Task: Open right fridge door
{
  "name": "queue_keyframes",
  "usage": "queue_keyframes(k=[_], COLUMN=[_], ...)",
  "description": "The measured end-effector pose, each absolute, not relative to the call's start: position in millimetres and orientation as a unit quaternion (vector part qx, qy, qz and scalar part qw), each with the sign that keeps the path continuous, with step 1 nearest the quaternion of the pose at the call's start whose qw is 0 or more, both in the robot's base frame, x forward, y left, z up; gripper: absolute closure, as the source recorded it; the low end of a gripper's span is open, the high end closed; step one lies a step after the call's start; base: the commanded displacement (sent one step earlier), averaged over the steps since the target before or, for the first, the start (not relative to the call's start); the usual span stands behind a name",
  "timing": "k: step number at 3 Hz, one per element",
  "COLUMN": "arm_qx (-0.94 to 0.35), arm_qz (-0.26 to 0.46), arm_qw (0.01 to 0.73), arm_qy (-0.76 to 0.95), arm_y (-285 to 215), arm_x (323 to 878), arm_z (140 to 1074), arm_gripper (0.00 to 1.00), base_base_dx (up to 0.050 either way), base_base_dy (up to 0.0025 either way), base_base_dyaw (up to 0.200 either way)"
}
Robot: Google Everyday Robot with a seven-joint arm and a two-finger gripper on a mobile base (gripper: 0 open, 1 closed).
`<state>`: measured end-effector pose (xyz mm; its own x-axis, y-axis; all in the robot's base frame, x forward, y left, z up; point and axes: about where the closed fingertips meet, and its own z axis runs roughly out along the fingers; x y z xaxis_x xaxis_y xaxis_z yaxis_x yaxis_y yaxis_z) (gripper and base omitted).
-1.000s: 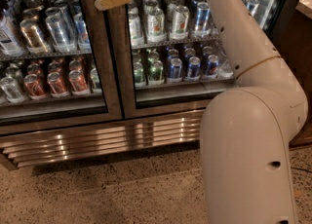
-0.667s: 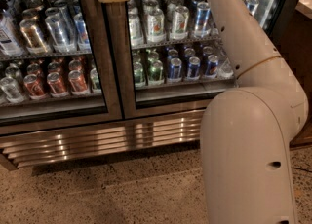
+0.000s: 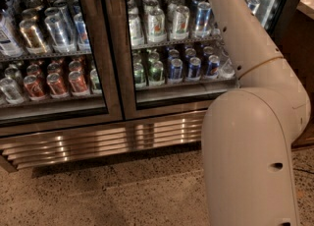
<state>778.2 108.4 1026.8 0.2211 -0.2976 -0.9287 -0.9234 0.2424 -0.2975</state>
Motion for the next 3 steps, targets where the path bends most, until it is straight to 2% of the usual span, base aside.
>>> queue_keyframes(k=[1, 3], arm_qx=[-0.548, -0.568], arm_qz=[0.281, 0.339], arm_qw=[0.557, 0.539], arm_qy=[0.557, 0.523], arm_y=[108.5, 123.9], arm_x=[778.1, 763.7], arm_z=[1026.7, 1020.4], arm_gripper=[1.00, 1.00], base_base_dx=[0.000, 0.000], base_base_dy=[0.00000, 0.00000], base_base_dyaw=[0.000, 0.000])
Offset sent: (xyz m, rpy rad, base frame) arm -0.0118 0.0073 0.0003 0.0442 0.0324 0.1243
